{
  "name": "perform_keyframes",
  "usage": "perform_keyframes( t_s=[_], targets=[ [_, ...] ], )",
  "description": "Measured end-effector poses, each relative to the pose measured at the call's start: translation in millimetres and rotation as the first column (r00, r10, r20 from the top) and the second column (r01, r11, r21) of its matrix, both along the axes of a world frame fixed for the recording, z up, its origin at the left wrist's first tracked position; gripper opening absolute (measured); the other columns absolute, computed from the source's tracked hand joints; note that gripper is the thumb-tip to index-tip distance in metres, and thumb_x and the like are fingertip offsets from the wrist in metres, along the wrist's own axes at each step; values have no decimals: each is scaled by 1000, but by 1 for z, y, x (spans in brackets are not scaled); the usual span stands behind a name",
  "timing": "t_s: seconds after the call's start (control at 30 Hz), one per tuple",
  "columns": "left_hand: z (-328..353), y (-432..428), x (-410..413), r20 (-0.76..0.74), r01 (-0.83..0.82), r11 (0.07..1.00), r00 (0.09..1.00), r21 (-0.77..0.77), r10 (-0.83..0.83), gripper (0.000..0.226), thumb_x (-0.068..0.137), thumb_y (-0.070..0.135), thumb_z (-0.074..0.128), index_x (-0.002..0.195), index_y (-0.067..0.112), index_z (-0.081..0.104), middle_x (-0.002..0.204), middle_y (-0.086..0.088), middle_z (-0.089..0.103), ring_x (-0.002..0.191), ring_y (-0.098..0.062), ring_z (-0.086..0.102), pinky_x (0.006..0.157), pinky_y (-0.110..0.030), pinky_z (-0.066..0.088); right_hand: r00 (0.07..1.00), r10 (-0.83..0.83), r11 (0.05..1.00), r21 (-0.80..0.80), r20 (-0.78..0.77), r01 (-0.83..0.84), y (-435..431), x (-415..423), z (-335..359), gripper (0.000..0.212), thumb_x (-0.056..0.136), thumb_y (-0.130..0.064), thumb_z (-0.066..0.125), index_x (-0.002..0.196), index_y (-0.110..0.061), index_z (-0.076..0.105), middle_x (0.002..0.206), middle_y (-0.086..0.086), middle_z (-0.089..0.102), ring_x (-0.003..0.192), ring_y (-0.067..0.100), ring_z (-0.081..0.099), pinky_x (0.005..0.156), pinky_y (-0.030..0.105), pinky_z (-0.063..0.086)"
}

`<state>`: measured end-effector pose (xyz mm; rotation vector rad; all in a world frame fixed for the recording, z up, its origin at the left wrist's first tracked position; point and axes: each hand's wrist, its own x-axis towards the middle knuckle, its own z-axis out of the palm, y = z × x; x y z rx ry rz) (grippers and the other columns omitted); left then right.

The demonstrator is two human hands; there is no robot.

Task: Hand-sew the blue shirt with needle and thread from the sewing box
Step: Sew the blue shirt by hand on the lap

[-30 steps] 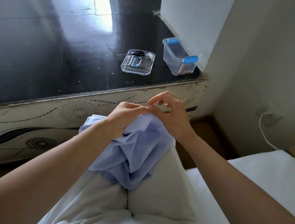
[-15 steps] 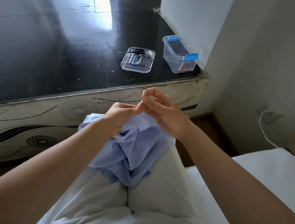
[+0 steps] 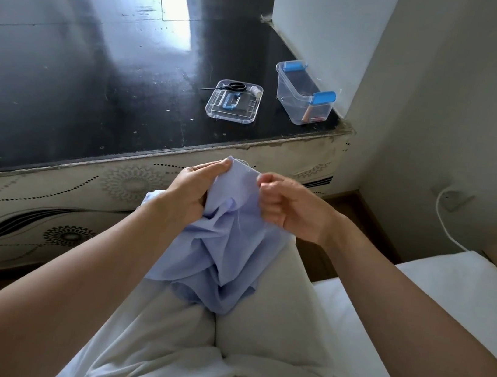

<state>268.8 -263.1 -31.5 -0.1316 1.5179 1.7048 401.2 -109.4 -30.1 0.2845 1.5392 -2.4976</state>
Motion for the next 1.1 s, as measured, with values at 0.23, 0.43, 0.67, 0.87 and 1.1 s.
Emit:
perform_keyframes(
  t_s=[0.23, 0.43, 0.67, 0.87, 1.1],
  targets=[
    [5, 2, 8, 24, 92, 995, 995, 43, -93, 46, 81, 29, 74, 119, 4, 67, 111, -20, 67, 88, -27, 64, 66, -30, 54, 866, -362, 527, 691, -344, 495, -21, -22, -8, 17, 84, -28, 75, 89, -15, 65, 66, 0, 55, 57, 8, 46, 53, 19, 42],
    [5, 5, 12, 30, 115, 992, 993, 43, -116, 28, 89, 21, 68, 107, -1, 67, 95, -18, 67, 75, -24, 65, 61, -27, 55, 822, -411, 348, 764, -396, 542, -23, -28, -20, 17, 85, -28, 74, 87, -13, 68, 74, -2, 65, 65, 8, 57, 61, 28, 52],
    [2, 10, 10, -11, 30, 1000, 999, 0, -30, 40, 85, 19, 72, 113, -8, 64, 105, -28, 64, 86, -35, 62, 74, -40, 54, 965, -40, 689, 692, -260, 215, -18, -7, -12, 8, 87, -15, 72, 81, -9, 69, 62, 9, 46, 57, 20, 38, 55, 29, 34],
    [6, 12, 13, -18, 14, 998, 1000, -53, -15, 29, 83, 22, 75, 103, 4, 67, 91, -18, 65, 72, -31, 62, 60, -33, 55, 977, 157, 755, 655, -145, -24, -17, 4, -16, 1, 89, -15, 70, 88, -14, 70, 74, 25, 54, 66, 29, 44, 64, 34, 38],
    [6, 10, 15, -138, 66, 998, 988, 11, -64, 13, 86, 16, 71, 94, 7, 71, 88, -16, 65, 78, -30, 58, 59, -32, 54, 989, -39, 798, 591, -142, 117, -7, 9, -11, 5, 96, -11, 57, 100, -15, 59, 70, 7, 47, 55, 6, 41, 52, 16, 37]
  ],
)
